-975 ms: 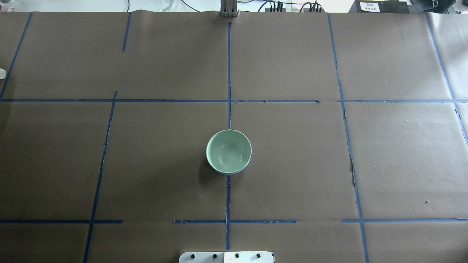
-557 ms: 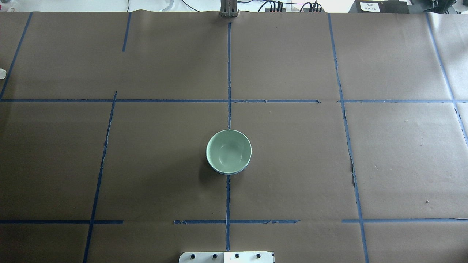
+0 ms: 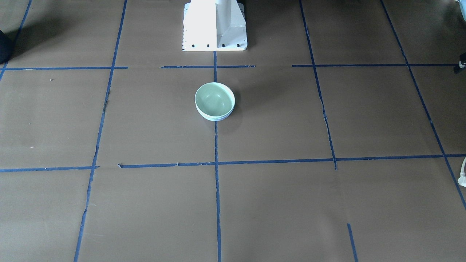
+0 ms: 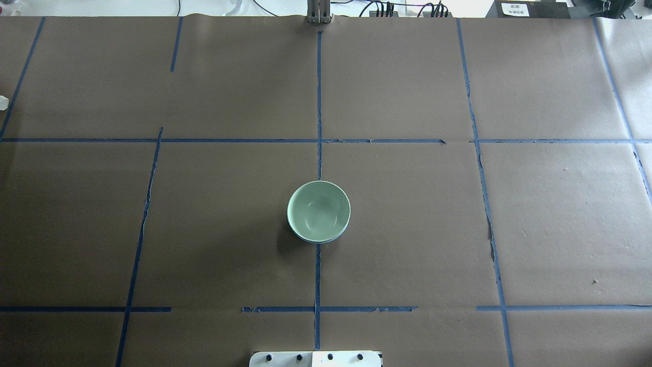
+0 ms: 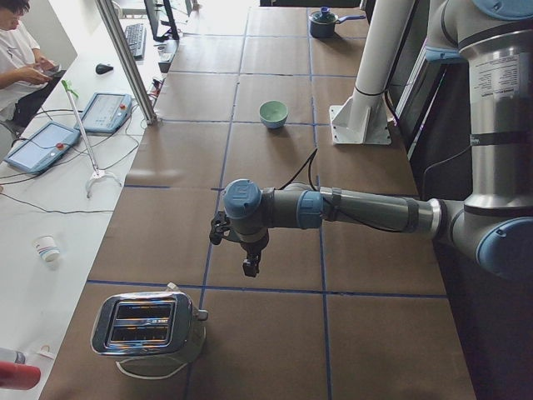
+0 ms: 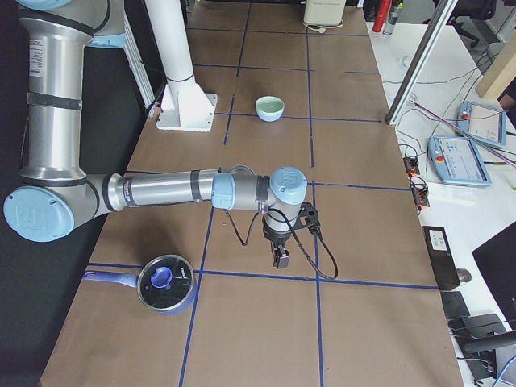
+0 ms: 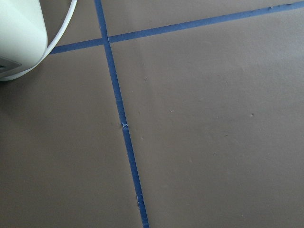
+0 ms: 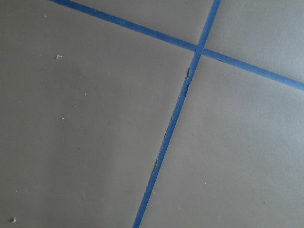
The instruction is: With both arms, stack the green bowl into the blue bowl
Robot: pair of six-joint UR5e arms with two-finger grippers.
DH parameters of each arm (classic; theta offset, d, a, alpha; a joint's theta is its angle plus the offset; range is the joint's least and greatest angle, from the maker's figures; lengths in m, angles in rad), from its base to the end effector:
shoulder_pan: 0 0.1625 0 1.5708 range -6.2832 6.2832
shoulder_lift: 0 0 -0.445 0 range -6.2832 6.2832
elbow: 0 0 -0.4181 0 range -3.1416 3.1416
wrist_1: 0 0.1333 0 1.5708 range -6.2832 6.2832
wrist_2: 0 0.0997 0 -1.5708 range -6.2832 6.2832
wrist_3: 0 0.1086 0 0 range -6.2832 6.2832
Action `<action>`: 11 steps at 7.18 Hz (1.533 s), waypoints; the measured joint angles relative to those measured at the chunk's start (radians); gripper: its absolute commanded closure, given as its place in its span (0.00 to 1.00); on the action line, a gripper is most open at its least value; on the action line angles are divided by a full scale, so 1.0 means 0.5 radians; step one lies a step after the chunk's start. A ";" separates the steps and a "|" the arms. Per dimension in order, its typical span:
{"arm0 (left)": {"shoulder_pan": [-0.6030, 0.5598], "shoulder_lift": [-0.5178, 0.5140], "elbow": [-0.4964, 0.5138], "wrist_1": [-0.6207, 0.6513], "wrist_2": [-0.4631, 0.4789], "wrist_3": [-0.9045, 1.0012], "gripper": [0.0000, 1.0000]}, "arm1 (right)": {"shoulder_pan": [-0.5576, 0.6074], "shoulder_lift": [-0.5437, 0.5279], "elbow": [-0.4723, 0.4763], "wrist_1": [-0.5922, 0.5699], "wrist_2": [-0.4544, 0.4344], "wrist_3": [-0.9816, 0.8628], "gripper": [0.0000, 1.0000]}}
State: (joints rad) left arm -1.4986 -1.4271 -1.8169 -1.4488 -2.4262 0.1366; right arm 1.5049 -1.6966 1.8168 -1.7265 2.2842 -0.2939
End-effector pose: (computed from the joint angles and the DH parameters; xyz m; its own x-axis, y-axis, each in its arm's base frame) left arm -0.0187 -0.4530 0.6333 0.6393 0.1681 -0.7503 -0.1607 0.9835 0.0834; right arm 0.0321 -0.4591 0.6395 0.7045 -0.3143 0.6362 0.2820 0.9467 0.1555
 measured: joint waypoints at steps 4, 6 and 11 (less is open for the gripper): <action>-0.027 0.005 0.020 -0.015 -0.060 -0.081 0.00 | -0.003 -0.046 -0.015 -0.006 0.148 -0.003 0.00; -0.028 0.013 0.024 -0.018 -0.061 -0.068 0.00 | -0.003 -0.047 -0.003 -0.001 0.149 -0.007 0.00; -0.084 0.046 0.037 -0.040 -0.111 -0.079 0.00 | 0.000 -0.083 0.007 0.105 0.141 0.022 0.00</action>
State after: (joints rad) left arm -1.5407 -1.4042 -1.7983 -1.4687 -2.4819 0.0971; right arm 1.5048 -1.7383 1.8201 -1.6738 2.3547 -0.2828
